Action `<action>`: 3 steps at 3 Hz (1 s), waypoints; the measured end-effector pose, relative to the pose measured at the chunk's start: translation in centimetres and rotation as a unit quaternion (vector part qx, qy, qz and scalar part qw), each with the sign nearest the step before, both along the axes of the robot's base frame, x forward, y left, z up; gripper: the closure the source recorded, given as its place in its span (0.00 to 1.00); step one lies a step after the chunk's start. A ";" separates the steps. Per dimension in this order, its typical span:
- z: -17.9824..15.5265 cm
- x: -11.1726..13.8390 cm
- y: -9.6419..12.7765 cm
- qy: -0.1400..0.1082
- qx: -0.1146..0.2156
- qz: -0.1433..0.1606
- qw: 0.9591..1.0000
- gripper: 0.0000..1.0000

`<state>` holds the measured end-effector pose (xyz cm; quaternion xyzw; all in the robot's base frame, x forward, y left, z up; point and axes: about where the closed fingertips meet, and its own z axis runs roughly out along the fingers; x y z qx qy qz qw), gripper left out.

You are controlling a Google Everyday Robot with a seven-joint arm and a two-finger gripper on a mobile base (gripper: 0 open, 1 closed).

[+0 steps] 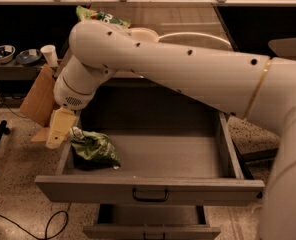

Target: Pick green jalapeno chip bag from top drawer and place on counter

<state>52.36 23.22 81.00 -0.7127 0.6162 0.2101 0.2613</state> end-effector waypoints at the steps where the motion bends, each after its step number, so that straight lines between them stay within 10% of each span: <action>1: -2.4 1.4 1.1 0.020 0.000 -0.013 1.000 0.00; 3: -9.5 3.0 -1.4 0.059 0.000 -0.060 0.996 0.00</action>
Offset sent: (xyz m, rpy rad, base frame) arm 0.0419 -0.0094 -0.0899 -0.0073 0.1212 -0.1353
